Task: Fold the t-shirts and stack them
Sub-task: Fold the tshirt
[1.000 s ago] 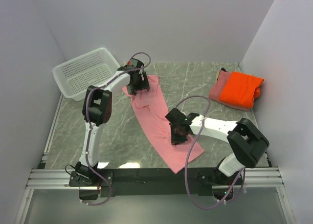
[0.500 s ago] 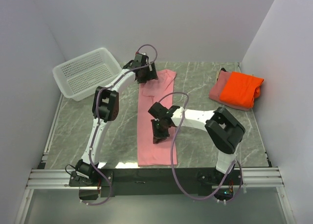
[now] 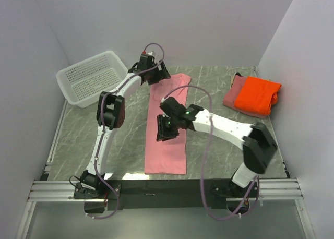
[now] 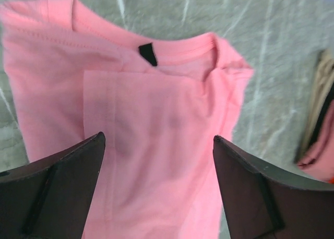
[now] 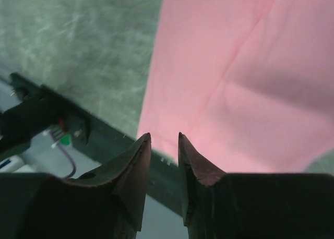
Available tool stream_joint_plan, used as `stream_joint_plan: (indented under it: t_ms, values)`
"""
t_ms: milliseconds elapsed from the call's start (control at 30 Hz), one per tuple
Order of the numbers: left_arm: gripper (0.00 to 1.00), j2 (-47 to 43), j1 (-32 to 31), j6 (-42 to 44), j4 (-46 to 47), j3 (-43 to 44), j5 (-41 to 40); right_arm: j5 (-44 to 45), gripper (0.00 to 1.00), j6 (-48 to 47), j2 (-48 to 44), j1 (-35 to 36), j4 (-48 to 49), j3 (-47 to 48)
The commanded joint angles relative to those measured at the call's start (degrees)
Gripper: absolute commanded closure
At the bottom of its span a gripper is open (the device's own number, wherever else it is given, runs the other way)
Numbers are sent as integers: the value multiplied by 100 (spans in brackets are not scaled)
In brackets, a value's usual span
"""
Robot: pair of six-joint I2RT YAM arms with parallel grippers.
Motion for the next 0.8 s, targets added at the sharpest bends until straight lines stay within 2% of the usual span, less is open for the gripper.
stream_joint_plan:
  t_ms: [0,100,200,233,300,333,367,433,533,633,767]
  values:
    - [10,-985,163,-279,535,5,324,244,61,-73,-1040,100,-463,-188]
    - [10,-1626,234,-193,334,-372,211,490,59,208,-1743,127,-595,-961]
    - [11,-2645,173,-96,140,-1539,79,745,57,586,-2332,135,-700,-1813]
    - [11,-3265,77,-61,62,-2352,-17,798,57,761,-2447,135,-700,-2189]
    - [11,-3928,-64,-25,17,-3269,-228,807,57,955,-2763,144,-631,-2552]
    - [12,-4549,-221,-51,34,-3735,-307,781,57,1104,-2851,144,-552,-2823]
    - [12,-4833,-301,-78,52,-4636,-378,763,57,1149,-2992,162,-516,-2930]
    - [12,-5544,-555,-262,-35,-5789,-466,754,57,1255,-3072,179,-455,-3115]
    - [13,-6353,-872,-569,-220,-6977,-519,798,57,1334,-3037,206,-393,-3282]
    - [13,-7013,-1206,-807,-352,-7797,-624,719,57,1413,-3002,223,-288,-3432]
    - [13,-7551,-1427,-983,-712,-8397,-818,605,56,1378,-2932,232,-147,-3476]
